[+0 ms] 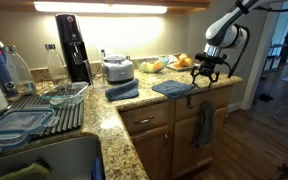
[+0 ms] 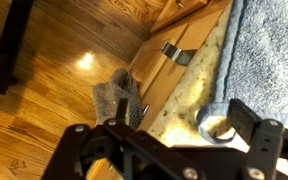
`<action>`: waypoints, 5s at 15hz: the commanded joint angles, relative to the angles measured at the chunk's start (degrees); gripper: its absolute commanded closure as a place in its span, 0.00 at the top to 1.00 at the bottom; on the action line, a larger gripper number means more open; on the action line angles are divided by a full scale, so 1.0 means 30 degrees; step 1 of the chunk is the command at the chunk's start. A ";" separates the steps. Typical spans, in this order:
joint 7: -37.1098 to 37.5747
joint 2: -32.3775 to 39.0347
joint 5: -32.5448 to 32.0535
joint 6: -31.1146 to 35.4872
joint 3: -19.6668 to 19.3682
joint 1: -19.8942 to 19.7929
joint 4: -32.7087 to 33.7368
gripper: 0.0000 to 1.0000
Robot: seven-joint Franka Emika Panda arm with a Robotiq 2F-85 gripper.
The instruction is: Hang the the towel on the hook
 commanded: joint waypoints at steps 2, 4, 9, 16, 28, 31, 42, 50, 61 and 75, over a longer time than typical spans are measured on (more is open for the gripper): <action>0.0993 0.0243 -0.0646 0.0610 -0.0368 0.0266 -0.0028 1.00; 0.0867 0.0437 -0.0620 0.0801 -0.0333 0.0269 0.0030 0.96; 0.1098 0.0435 -0.1590 0.1771 -0.0481 0.0627 -0.0130 0.56; 0.1679 0.0109 -0.2818 0.2641 -0.0578 0.0969 -0.0344 0.12; 0.0065 -0.0838 -0.3268 0.3662 -0.0102 0.0920 -0.0715 0.08; -0.0703 -0.1586 -0.3397 0.3913 0.0052 0.1063 -0.0816 0.06; -0.0043 -0.0768 -0.7514 0.3116 -0.1084 0.1360 0.0468 0.07; -0.0122 -0.1365 -0.4809 0.0738 -0.0423 0.1058 0.0567 0.53; 0.2492 -0.0223 -0.5702 -0.1210 -0.0751 0.1224 0.1208 1.00; 0.3980 0.0418 -0.6932 -0.1869 -0.1167 0.1341 0.1196 1.00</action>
